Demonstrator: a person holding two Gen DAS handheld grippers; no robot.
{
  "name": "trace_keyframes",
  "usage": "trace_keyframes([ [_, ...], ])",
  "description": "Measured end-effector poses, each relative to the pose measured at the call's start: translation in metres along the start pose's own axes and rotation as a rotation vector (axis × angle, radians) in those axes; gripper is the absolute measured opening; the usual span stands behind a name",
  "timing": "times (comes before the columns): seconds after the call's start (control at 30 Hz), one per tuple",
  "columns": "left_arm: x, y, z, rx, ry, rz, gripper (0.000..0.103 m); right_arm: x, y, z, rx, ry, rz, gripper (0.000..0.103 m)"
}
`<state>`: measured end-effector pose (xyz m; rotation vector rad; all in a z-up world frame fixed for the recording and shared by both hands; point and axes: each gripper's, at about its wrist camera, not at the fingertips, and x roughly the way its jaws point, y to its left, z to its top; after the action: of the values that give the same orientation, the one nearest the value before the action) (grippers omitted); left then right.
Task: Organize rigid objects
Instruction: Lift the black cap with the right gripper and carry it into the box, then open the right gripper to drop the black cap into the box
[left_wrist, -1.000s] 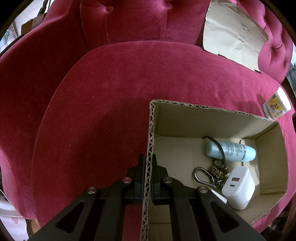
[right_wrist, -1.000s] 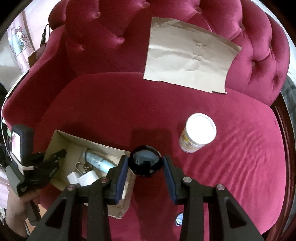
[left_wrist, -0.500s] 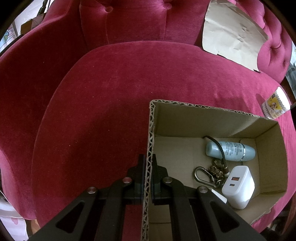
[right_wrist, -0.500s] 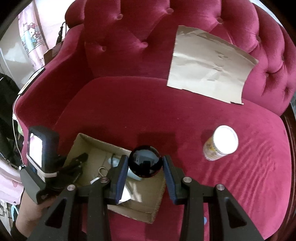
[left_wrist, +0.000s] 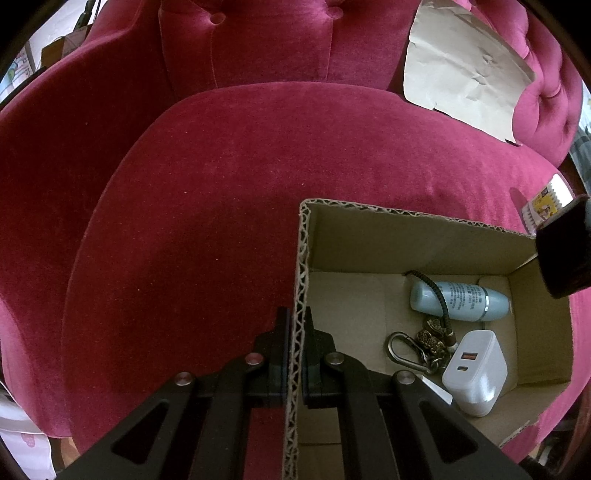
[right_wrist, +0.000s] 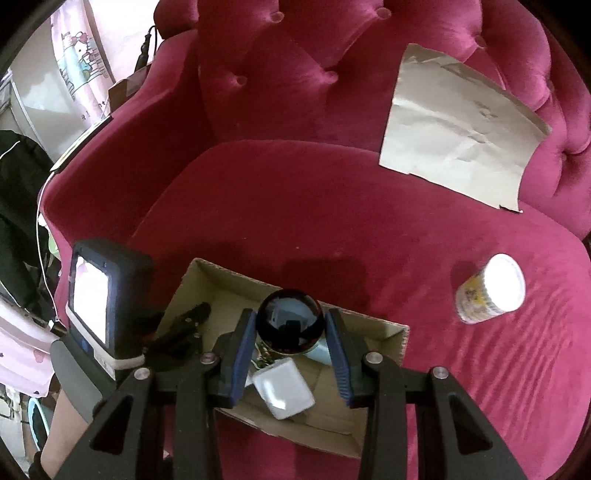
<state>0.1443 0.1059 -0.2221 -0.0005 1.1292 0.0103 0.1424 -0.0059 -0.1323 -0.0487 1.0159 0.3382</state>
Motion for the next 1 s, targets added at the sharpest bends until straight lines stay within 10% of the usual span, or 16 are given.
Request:
trace_keyframes([
  [1.0, -0.001, -0.001, 0.0, 0.003, 0.0, -0.002, 0.004, 0.057, 0.019, -0.005, 0.035, 0.048, 0.063, 0.041],
])
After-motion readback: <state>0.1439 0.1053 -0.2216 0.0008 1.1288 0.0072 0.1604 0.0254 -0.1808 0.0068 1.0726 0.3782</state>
